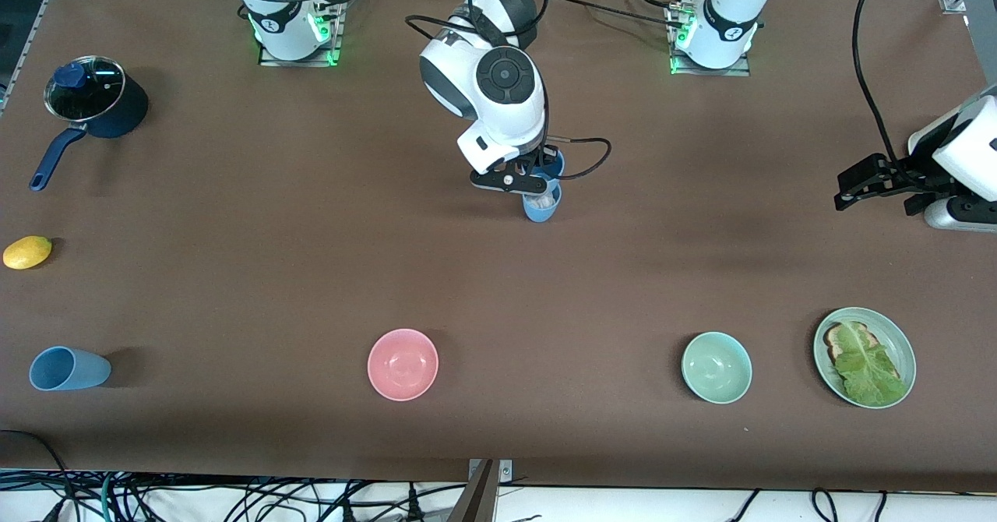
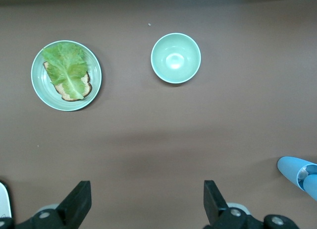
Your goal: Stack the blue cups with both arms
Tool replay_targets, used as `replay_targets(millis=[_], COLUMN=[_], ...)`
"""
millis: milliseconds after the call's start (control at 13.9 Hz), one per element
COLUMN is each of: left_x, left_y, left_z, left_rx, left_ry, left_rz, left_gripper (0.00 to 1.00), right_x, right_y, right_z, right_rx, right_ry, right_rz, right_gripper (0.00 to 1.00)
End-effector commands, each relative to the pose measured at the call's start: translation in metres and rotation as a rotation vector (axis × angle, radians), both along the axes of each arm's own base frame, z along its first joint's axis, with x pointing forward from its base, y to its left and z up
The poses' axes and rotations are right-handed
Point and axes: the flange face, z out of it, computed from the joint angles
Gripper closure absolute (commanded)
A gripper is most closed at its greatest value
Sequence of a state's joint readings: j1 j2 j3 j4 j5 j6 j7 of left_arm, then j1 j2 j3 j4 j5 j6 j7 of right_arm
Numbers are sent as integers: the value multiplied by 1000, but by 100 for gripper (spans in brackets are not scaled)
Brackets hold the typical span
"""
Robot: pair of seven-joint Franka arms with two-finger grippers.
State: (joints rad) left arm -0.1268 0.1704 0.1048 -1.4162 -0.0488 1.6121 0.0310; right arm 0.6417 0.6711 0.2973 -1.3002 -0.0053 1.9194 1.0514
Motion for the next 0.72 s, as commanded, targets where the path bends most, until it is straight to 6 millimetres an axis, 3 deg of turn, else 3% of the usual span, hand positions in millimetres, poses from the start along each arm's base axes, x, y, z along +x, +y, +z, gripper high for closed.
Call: replay_targets(millis=[0,577,649], left_x=[-13,-34,-38], left_y=[-3,6,5], left_z=[9,17,17], left_rx=[-17,-31,-29], left_ry=[-10,-38,-50], left_rz=[-9,0,-1], left_gripper=[0,0,0], right_x=[5,10,13], right_y=[8,7,4], right_z=[1,-13,-13], right_rx=[14,9,10], right_ry=[-27,-23,-29], right_rz=[-12,-17,-20], right_gripper=[100,97,61])
